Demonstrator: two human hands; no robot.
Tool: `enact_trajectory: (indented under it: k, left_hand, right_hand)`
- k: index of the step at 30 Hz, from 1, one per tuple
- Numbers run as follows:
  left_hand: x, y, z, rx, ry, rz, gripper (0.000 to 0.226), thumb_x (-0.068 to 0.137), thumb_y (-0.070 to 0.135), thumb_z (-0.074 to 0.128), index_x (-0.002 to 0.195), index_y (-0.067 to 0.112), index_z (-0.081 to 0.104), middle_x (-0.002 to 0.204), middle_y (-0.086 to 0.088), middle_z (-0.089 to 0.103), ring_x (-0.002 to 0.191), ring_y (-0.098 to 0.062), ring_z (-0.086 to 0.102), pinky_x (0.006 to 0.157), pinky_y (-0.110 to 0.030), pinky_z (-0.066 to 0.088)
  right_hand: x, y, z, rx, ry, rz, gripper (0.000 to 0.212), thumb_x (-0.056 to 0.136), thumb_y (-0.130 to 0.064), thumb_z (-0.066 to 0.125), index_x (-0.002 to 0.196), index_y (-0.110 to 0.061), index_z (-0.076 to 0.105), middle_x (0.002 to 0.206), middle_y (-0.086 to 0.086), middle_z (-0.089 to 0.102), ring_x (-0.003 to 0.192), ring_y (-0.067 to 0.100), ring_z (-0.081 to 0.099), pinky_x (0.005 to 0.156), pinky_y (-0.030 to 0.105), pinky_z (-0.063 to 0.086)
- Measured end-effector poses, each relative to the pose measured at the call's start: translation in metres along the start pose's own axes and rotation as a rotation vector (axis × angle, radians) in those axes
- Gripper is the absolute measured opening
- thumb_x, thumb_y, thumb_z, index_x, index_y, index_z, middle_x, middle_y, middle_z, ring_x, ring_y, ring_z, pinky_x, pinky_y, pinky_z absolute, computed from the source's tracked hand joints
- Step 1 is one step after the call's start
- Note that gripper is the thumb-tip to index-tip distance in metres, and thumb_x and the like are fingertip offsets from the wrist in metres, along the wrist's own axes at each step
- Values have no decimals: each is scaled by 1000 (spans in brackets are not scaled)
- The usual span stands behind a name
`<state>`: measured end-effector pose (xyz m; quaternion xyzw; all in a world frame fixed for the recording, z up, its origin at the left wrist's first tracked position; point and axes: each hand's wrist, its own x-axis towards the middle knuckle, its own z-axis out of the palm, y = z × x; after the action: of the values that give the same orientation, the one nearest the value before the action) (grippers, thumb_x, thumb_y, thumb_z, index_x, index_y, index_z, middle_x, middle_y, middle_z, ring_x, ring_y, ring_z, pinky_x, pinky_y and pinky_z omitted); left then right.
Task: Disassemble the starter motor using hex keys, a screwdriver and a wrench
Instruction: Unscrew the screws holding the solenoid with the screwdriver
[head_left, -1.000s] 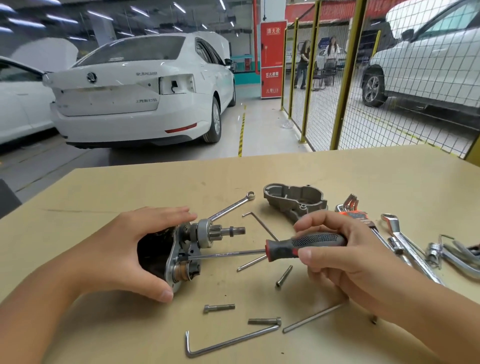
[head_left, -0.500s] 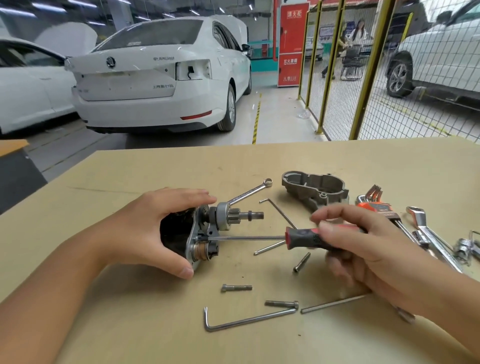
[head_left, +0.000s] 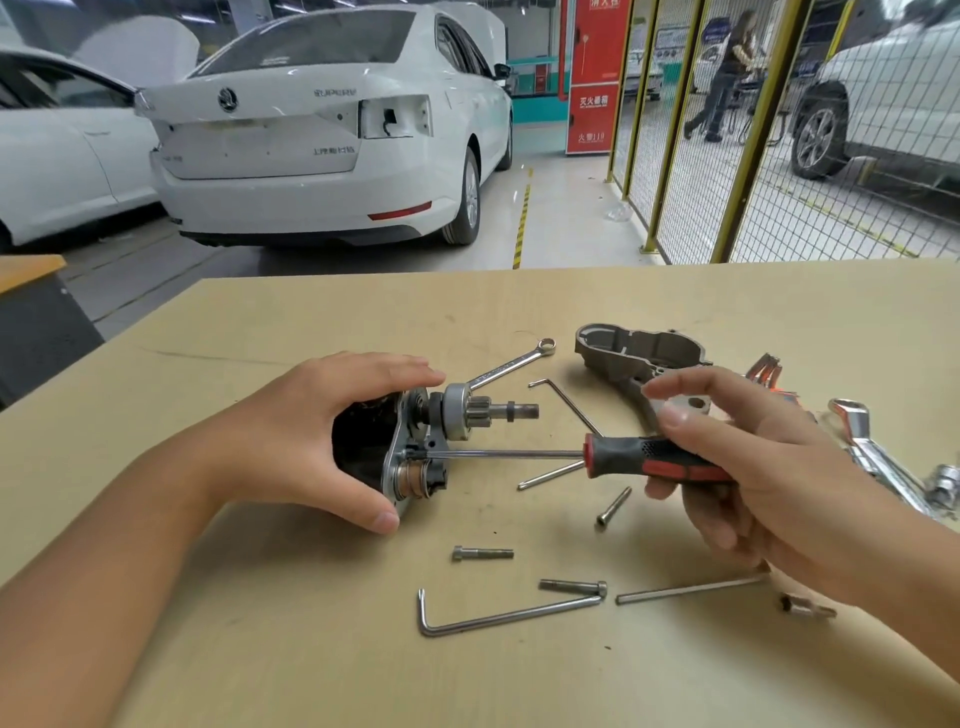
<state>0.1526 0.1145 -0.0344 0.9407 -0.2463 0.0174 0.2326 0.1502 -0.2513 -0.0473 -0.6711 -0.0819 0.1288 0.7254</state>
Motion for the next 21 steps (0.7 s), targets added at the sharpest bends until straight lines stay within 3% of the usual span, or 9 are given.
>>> enact_trajectory:
  k: [3, 6, 10, 13, 15, 17, 19, 21]
  left_hand:
    - [0, 0, 0, 7, 0, 2, 114, 46, 62, 94, 147, 63, 41, 153, 42, 39, 147, 11, 32, 114, -21, 28]
    - [-1, 0, 0, 11, 2, 5, 112, 46, 60, 94, 147, 59, 45, 152, 42, 40, 146, 12, 33, 113, -18, 28]
    - [0, 0, 0, 16, 6, 11, 109, 47, 55, 96, 147, 52, 51, 152, 42, 40, 146, 12, 32, 113, -7, 25]
    - [-1, 0, -1, 18, 8, 17, 109, 48, 53, 96, 147, 50, 52, 151, 41, 41, 146, 12, 33, 109, 1, 22]
    - [-1, 1, -1, 15, 9, 16, 110, 48, 52, 97, 148, 49, 52, 151, 40, 42, 145, 12, 33, 109, 2, 22]
    - [-1, 2, -1, 13, 6, 16, 110, 48, 52, 97, 147, 48, 52, 151, 40, 42, 146, 11, 33, 109, 1, 22]
    - [-1, 3, -1, 12, 1, 15, 109, 48, 53, 97, 147, 49, 52, 151, 41, 41, 146, 12, 33, 109, 2, 22]
    - [-2, 4, -1, 9, 2, 16, 108, 47, 53, 96, 146, 49, 52, 150, 43, 40, 145, 13, 32, 109, 2, 21]
  right_hand:
    - [1, 2, -4, 69, -42, -83, 63, 57, -27, 95, 115, -23, 68, 80, 19, 63, 47, 24, 45, 45, 30, 38]
    - [0, 4, -6, 55, -55, -102, 84, 41, -30, 104, 117, -21, 68, 86, 18, 66, 59, 26, 53, 55, 32, 50]
    - [0, -1, 0, -8, -33, -46, 60, 62, -60, 88, 104, -20, 73, 75, 20, 68, 44, 29, 50, 41, 29, 43]
    - [2, -1, -3, -43, -23, -64, 38, 75, -48, 73, 94, -15, 75, 73, 23, 66, 41, 26, 46, 40, 26, 37]
    - [2, 0, -7, 5, -77, -94, 43, 65, -35, 88, 98, -11, 74, 73, 17, 61, 48, 25, 44, 43, 30, 39]
    - [0, 2, -9, 19, -109, -105, 65, 50, -32, 101, 104, -10, 73, 79, 17, 57, 57, 25, 47, 50, 33, 45]
    - [0, 2, -7, 2, -113, -96, 72, 46, -39, 102, 107, -15, 73, 83, 18, 62, 58, 27, 50, 52, 33, 47]
    - [-1, 2, -3, -25, -88, -72, 65, 54, -57, 94, 105, -21, 73, 79, 17, 69, 50, 30, 51, 43, 31, 44]
